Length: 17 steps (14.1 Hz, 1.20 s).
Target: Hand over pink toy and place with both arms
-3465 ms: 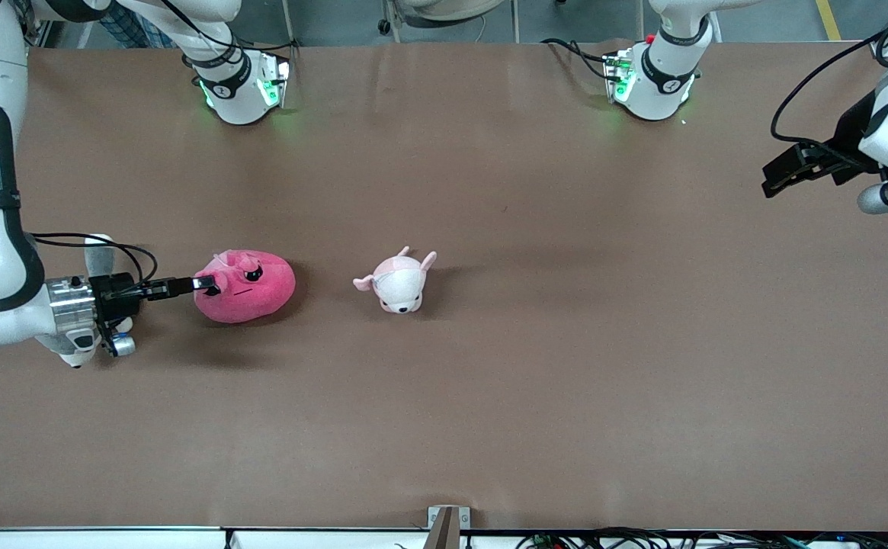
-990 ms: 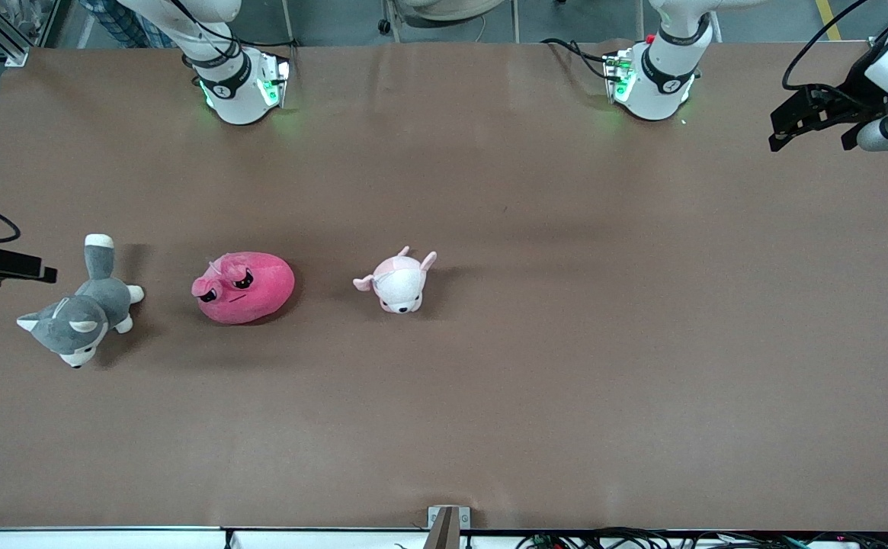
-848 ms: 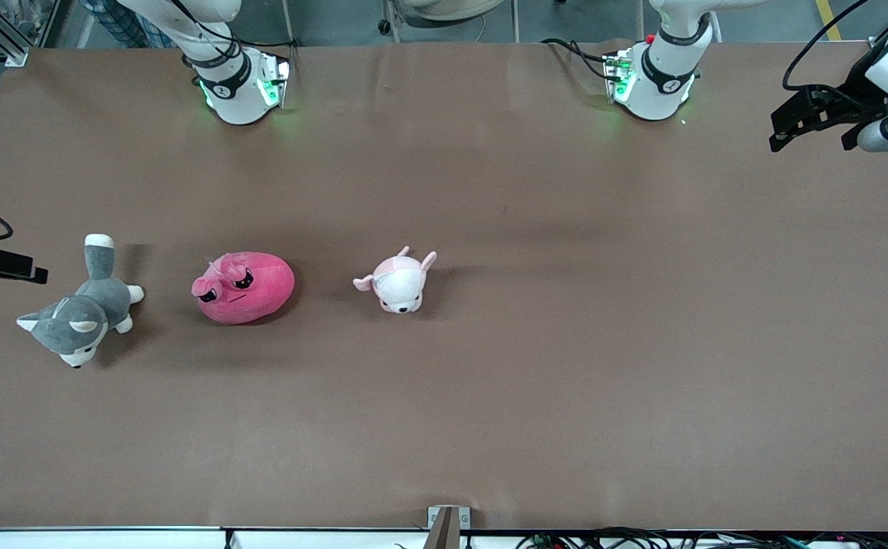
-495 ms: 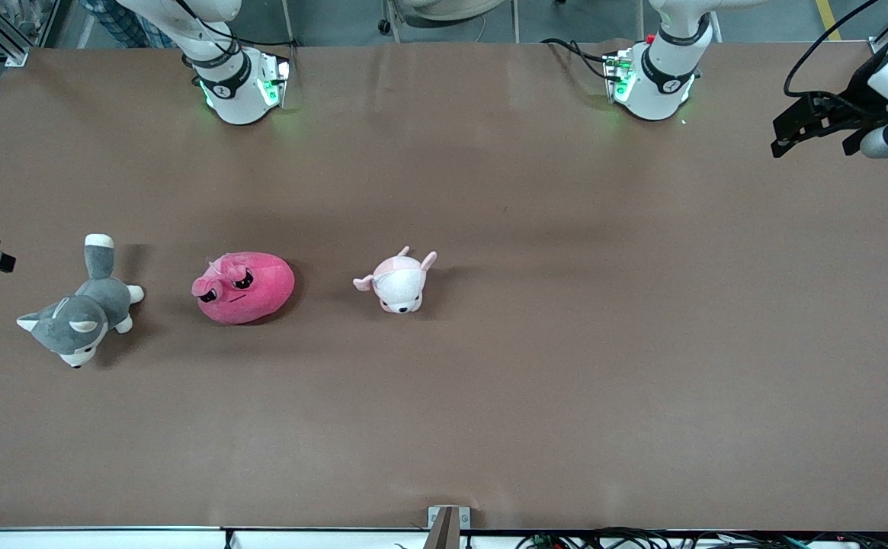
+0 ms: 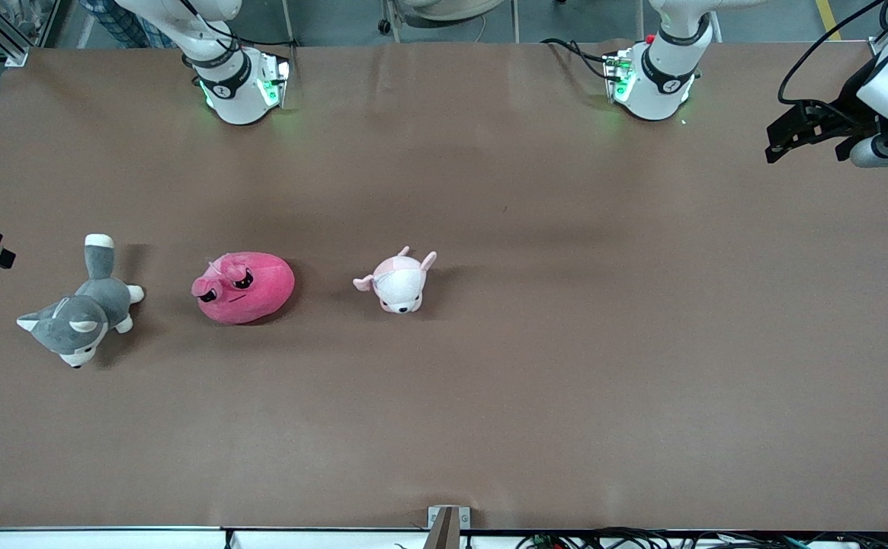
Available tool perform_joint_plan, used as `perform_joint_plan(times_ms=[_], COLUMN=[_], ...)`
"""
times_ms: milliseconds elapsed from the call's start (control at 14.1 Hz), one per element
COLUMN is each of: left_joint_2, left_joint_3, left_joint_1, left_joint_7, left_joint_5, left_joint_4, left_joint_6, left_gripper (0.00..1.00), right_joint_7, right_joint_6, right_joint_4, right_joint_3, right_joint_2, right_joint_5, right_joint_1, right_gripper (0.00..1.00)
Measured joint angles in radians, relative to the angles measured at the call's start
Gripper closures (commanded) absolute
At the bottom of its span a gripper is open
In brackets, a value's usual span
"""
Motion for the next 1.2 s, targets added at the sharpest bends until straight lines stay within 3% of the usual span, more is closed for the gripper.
perform_joint_plan(times_ms=[424,778,990,1202], left_joint_2=[-0.002,-0.002,-0.002,-0.002], left_joint_3=[0.000,0.000,-0.001,-0.003], left_joint_1=[0.000,0.000,0.000,-0.001], left_joint_7=[0.000,0.000,0.000,0.000], left_joint_5=[0.000,0.000,0.000,0.000], left_joint_4=[0.000,0.000,0.000,0.000], left_joint_6=[0.000,0.000,0.000,-0.005], left_gripper=[0.00,0.00,0.00,0.00], right_joint_7=[0.002,0.003,0.003,0.003], right_joint_6=[0.023,0.022,0.025,0.069], right_joint_4=[-0.064,-0.080,-0.129,-0.246], right_joint_3=[-0.015,-0.177,-0.187,-0.189], right_joint_2=[-0.062,-0.081,-0.112,-0.191], right_joint_5=[-0.006,-0.007,-0.007,-0.007], right_joint_1=[0.041,0.196,0.201,0.201], right_gripper=[0.00,0.00,0.00,0.00])
